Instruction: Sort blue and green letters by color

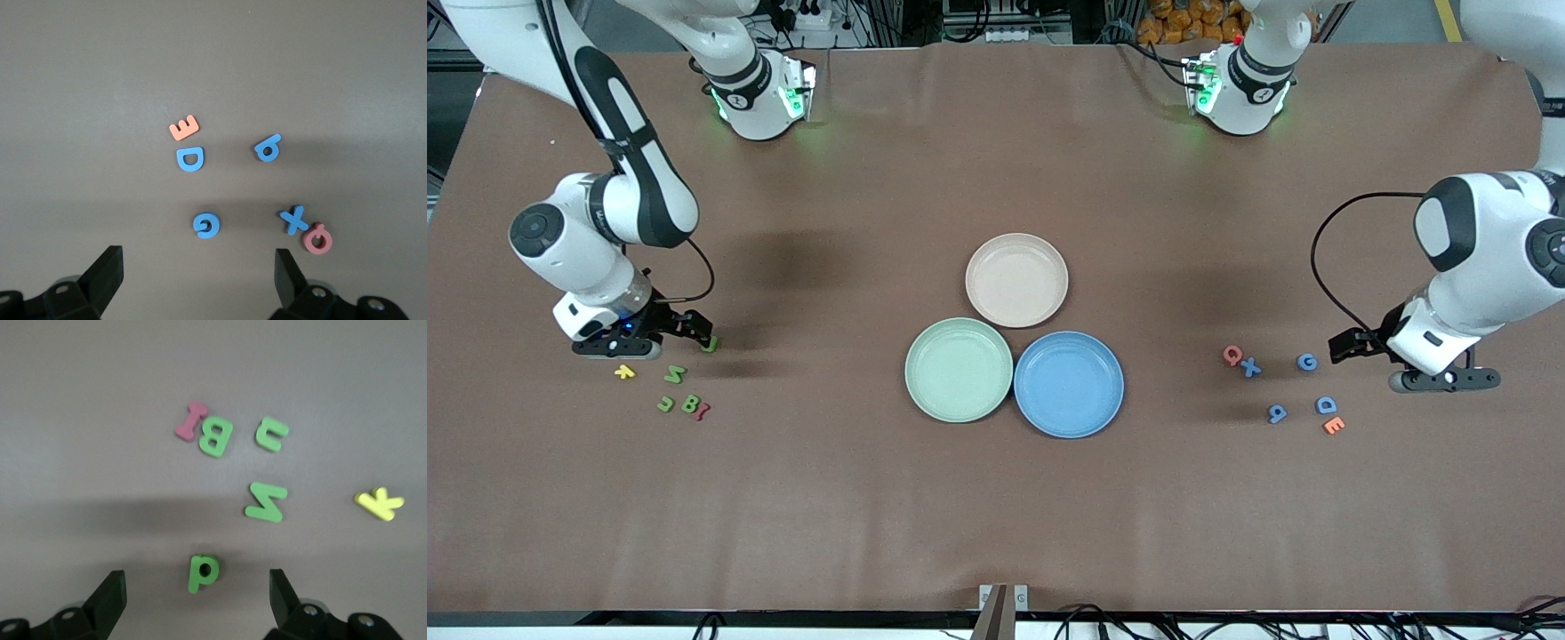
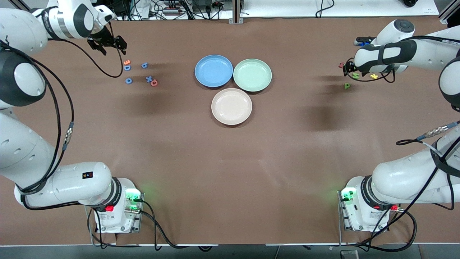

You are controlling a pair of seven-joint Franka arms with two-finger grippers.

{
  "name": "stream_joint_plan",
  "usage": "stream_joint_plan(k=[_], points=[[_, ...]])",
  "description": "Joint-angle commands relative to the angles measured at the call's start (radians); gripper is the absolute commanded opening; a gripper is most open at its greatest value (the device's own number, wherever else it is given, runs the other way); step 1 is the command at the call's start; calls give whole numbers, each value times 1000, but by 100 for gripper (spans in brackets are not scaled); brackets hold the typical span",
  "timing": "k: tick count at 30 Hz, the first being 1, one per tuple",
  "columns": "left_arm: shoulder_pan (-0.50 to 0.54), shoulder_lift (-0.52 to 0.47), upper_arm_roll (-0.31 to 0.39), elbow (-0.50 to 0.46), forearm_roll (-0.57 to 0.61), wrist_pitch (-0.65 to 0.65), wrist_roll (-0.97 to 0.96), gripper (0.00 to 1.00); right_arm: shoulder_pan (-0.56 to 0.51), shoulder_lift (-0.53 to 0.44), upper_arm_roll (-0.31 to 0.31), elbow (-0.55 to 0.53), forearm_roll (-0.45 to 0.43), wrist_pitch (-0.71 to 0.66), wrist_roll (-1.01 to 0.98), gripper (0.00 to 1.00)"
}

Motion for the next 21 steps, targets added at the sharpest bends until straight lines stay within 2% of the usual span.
stream_joint_plan(k=[1, 10, 16, 21], points=[[9, 54, -9, -4, 12, 79, 18, 100, -12, 18, 6, 5, -12, -7, 14, 92], [7, 152, -9, -17, 12, 220, 20, 100, -3, 72, 8, 32, -10, -15, 58, 84], [9, 173, -9, -27, 12, 237, 18, 100, -2, 96, 8, 55, -10, -47, 60, 81], [10, 170, -10, -76, 10, 281, 18, 100, -2, 113, 8, 68, -10, -50, 60, 80]])
